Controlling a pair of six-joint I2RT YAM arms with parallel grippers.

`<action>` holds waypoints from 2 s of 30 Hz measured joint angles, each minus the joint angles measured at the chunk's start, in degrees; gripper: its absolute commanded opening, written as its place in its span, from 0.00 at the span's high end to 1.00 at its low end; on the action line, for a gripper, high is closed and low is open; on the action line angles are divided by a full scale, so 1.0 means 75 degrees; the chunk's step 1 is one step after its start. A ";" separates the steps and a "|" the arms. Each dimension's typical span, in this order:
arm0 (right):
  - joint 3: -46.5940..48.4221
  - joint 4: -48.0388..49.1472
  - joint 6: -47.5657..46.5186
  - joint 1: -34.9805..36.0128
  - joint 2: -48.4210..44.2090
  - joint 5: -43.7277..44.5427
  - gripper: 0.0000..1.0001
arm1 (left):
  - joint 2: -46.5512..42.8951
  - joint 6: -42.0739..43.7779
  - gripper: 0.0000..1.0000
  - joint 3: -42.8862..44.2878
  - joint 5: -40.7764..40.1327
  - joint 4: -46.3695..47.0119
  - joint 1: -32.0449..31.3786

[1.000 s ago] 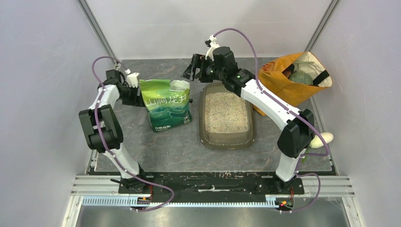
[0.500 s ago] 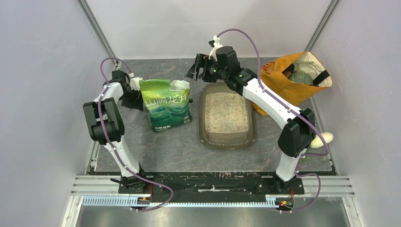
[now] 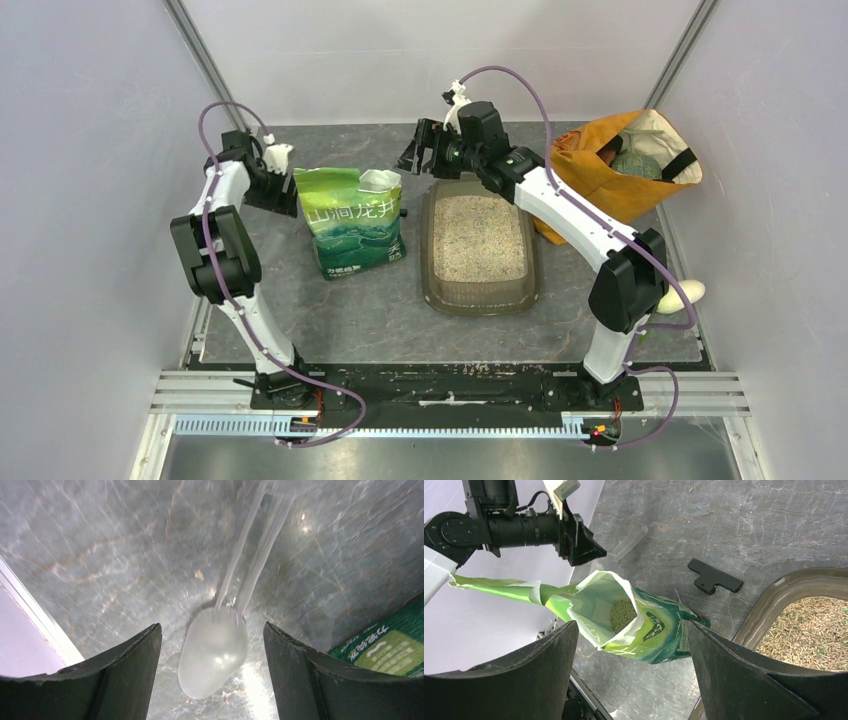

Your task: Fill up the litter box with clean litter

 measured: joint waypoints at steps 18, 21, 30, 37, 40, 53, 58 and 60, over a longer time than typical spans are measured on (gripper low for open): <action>-0.0087 -0.0035 -0.0061 -0.0230 -0.0058 -0.0082 0.13 | 0.1582 -0.0009 0.53 0.1221 -0.0245 -0.0417 -0.0764; -0.0087 -0.0032 -0.0122 -0.0259 -0.0087 -0.0111 0.13 | 0.1582 -0.0009 0.70 0.1084 -0.0434 -0.0402 -0.0720; -0.0114 -0.0032 -0.0344 -0.0323 -0.0210 -0.0227 0.13 | 0.1568 0.0000 0.98 0.1040 -0.0423 -0.0458 -0.0370; -0.0114 -0.0032 -0.0804 -0.0326 -0.0376 -0.0446 0.11 | 0.1472 -0.0061 0.98 0.2430 -0.0350 -0.1154 0.0300; -0.0149 -0.0026 -0.1201 -0.0338 -0.0597 -0.0504 0.08 | 0.1032 -0.0149 0.98 0.3133 -0.0134 -0.1341 0.0495; -0.0935 -0.0431 -0.4642 -0.0764 -0.3547 -0.1571 0.03 | -0.2407 -0.1262 0.98 0.5619 0.2850 -0.2229 -0.0734; -0.0935 -0.1084 -0.5963 -0.0749 -0.4578 -0.2177 0.03 | -0.3346 -0.1338 0.98 0.5639 0.4491 -0.2530 -0.2328; -0.0906 -0.1413 -0.6438 -0.0749 -0.4905 -0.2436 0.04 | -0.3602 -0.1434 0.98 0.5336 0.5167 -0.2620 -0.3048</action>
